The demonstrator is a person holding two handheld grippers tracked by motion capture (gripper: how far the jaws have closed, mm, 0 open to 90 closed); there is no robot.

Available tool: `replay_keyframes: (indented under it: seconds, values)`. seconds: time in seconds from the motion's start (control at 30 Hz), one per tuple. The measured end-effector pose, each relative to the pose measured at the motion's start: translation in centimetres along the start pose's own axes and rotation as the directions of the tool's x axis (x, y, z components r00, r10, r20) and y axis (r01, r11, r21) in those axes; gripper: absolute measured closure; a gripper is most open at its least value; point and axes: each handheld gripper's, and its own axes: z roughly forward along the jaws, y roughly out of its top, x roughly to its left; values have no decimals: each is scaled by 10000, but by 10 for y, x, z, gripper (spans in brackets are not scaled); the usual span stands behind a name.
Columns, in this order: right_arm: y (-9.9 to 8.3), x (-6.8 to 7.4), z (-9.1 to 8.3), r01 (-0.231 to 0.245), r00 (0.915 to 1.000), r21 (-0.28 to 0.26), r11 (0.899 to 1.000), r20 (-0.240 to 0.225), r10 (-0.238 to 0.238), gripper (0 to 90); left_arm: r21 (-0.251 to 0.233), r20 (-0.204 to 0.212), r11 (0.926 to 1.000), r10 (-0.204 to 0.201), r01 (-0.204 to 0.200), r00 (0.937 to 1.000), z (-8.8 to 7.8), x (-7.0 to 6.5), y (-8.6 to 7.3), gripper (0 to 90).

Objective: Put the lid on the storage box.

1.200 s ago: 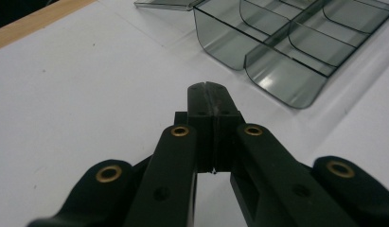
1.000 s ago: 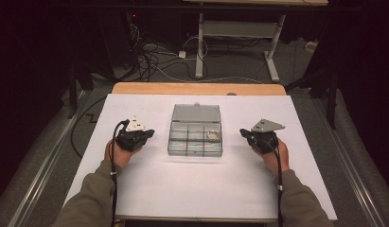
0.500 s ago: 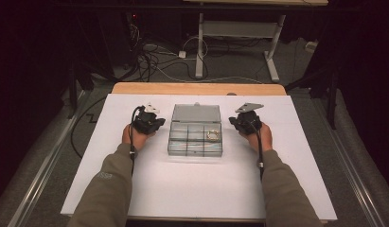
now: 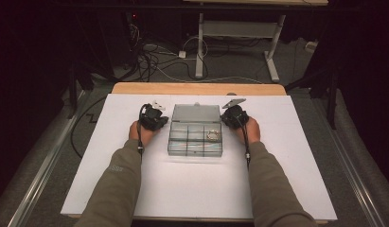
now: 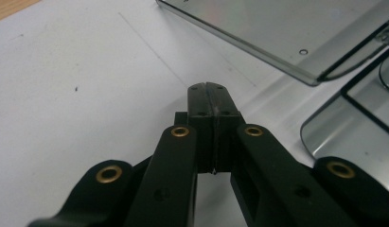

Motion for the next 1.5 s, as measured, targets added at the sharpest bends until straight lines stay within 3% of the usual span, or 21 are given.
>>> replay_keyframes:
  seconds: [0.27,0.37,0.57,0.77,0.83,1.03,1.5]
  values:
    - [3,-1,4,-273,9993,-117,9996,-254,270,900,-149,99,9999,-5,6,10000,8,-14,9,865]
    - [3,-1,3,-372,9990,-129,9992,-256,369,900,-137,112,9999,-89,90,9999,9,-13,9,865]
    - [6,4,3,-455,9987,-237,9987,-236,450,900,-361,-265,9993,-104,94,9996,8,-17,11,865]
    - [10,7,-4,-371,9991,-568,9977,185,382,900,-691,-806,9976,2,-58,9967,3,-19,16,866]
    - [13,8,-5,-18,9989,-690,9976,464,50,900,-799,-1028,9967,89,-171,9947,0,-20,18,865]
    - [22,13,-14,214,9946,-1169,9929,1031,-93,900,-1265,-1438,9911,234,-418,9893,-5,-21,23,865]
    - [35,14,-33,494,9871,-1745,9834,1584,-214,900,-1592,-2178,9811,733,-1096,9732,-26,-24,39,865]
